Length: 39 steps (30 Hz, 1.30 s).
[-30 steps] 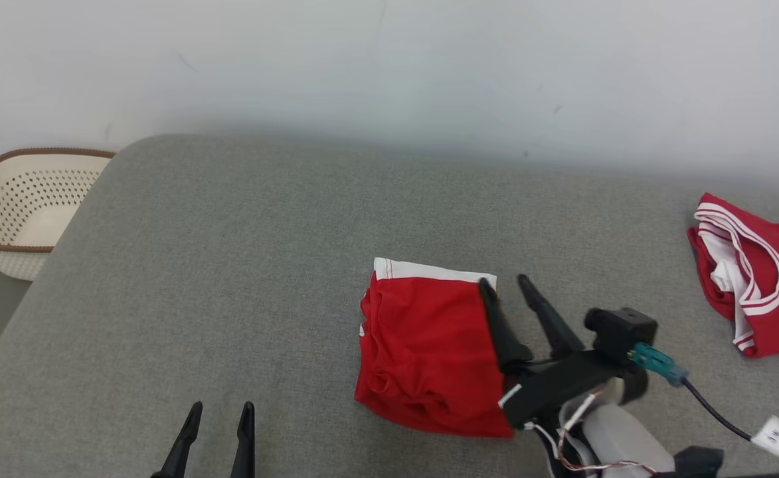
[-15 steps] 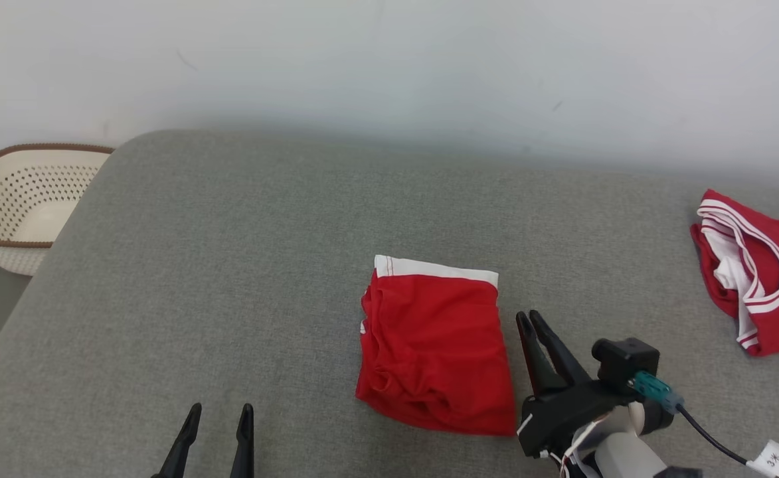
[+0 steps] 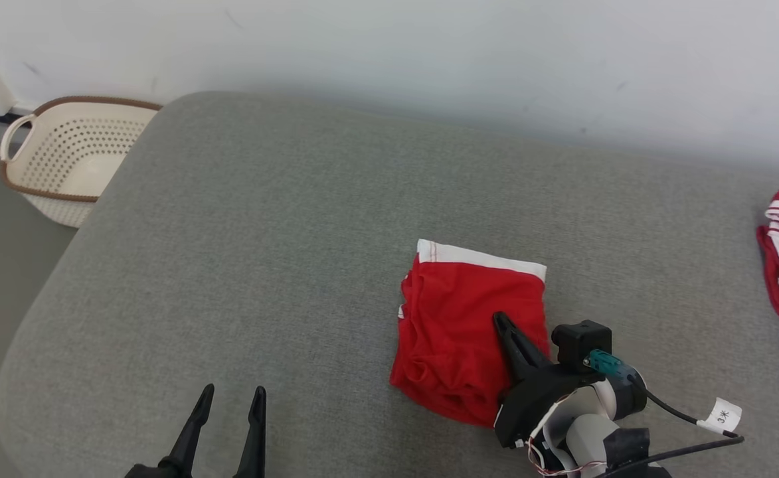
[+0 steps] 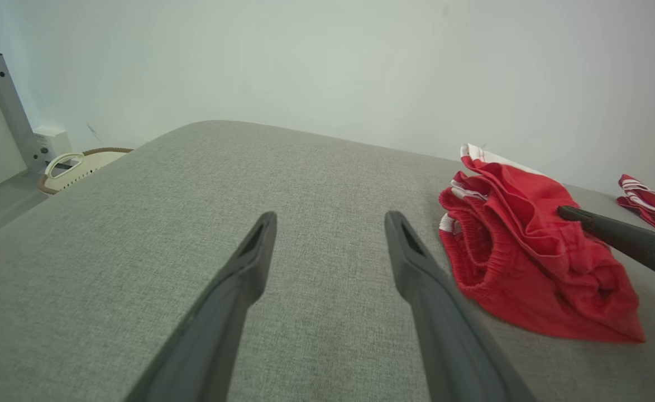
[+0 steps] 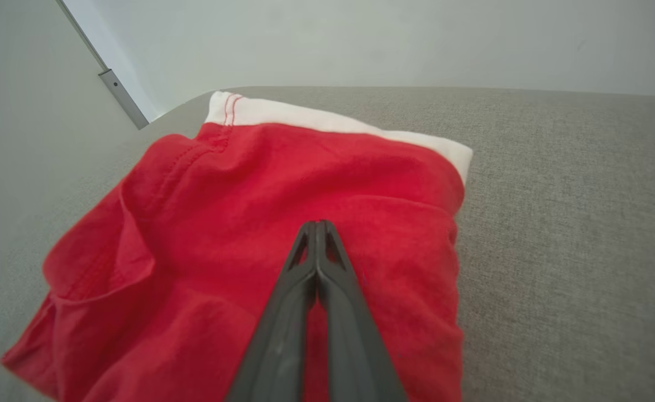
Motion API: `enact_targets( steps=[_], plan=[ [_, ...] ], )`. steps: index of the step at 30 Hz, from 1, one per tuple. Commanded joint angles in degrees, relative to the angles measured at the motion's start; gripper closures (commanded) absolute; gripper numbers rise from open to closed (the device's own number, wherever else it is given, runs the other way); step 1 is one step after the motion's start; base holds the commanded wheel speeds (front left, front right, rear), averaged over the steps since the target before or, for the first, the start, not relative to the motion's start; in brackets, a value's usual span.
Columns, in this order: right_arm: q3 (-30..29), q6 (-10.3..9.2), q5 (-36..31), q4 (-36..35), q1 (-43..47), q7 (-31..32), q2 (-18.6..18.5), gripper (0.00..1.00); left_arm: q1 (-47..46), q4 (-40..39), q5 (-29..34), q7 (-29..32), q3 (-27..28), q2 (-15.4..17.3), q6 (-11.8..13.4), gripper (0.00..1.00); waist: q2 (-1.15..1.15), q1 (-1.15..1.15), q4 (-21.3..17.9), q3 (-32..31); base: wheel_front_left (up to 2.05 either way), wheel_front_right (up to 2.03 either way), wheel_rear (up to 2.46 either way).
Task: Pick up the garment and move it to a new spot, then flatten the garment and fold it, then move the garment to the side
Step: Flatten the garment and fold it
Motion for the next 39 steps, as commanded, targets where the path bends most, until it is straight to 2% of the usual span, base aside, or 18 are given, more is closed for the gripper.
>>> enact_targets(
  steps=[1, 8, 15, 22, 28, 36, 37, 39],
  plan=[
    [0.48, 0.01, 0.15, 0.63, -0.40, -0.24, 0.49, 1.00, -0.73, 0.26, 0.12, -0.22, 0.06, 0.00, 0.15, 0.00, 0.00, 0.00, 1.83, 0.97, 0.00, 0.00, 0.00],
    [3.56, 0.01, 1.34, 0.27, 1.08, -0.25, 0.96, 1.00, -1.20, 0.48, -0.31, -0.22, -0.33, -0.01, 0.06, 0.00, 0.00, 0.00, 3.27, 1.68, 0.00, 0.00, 0.00],
    [11.04, 0.01, 6.56, -4.34, 3.40, -0.24, 0.95, 1.00, -1.70, 0.80, -0.41, -0.22, -0.75, 0.00, -0.01, 0.00, 0.00, 0.00, 4.72, 1.89, 0.00, 0.00, 0.00],
    [17.03, 0.01, 10.24, -5.16, 3.56, -0.24, 0.95, 1.00, -0.92, 0.97, -0.34, -0.22, -0.42, -0.01, 0.16, 0.00, 0.00, 0.00, 5.09, 1.22, 0.00, 0.00, 0.00],
    [14.25, 0.01, 10.78, -8.49, 3.15, -0.25, 0.93, 1.00, 0.28, 0.56, -0.16, -0.22, 0.51, 0.00, 0.37, 0.00, 0.00, 0.00, 3.33, 0.34, 0.00, 0.00, 0.00],
    [4.11, 0.01, 5.50, -13.03, 5.13, -0.24, 0.52, 1.00, 1.45, 0.10, -0.14, -0.22, 1.23, -0.01, 0.73, 0.00, 0.00, 0.00, -0.11, -1.10, 0.00, 0.00, 0.00],
    [2.79, 0.01, 4.79, -13.80, 5.50, -0.25, 0.23, 0.86, 1.66, 0.10, -0.18, -0.22, 1.25, -0.01, 0.71, 0.00, 0.00, 0.00, -0.41, -1.21, 0.00, 0.00, 0.00],
    [0.25, 0.01, 3.61, -14.85, 6.33, -0.25, -0.26, 0.80, 1.94, -0.04, -0.26, -0.22, 1.33, 0.00, 0.80, 0.00, 0.00, 0.00, -1.03, -1.40, 0.00, 0.00, 0.00]
  ],
)
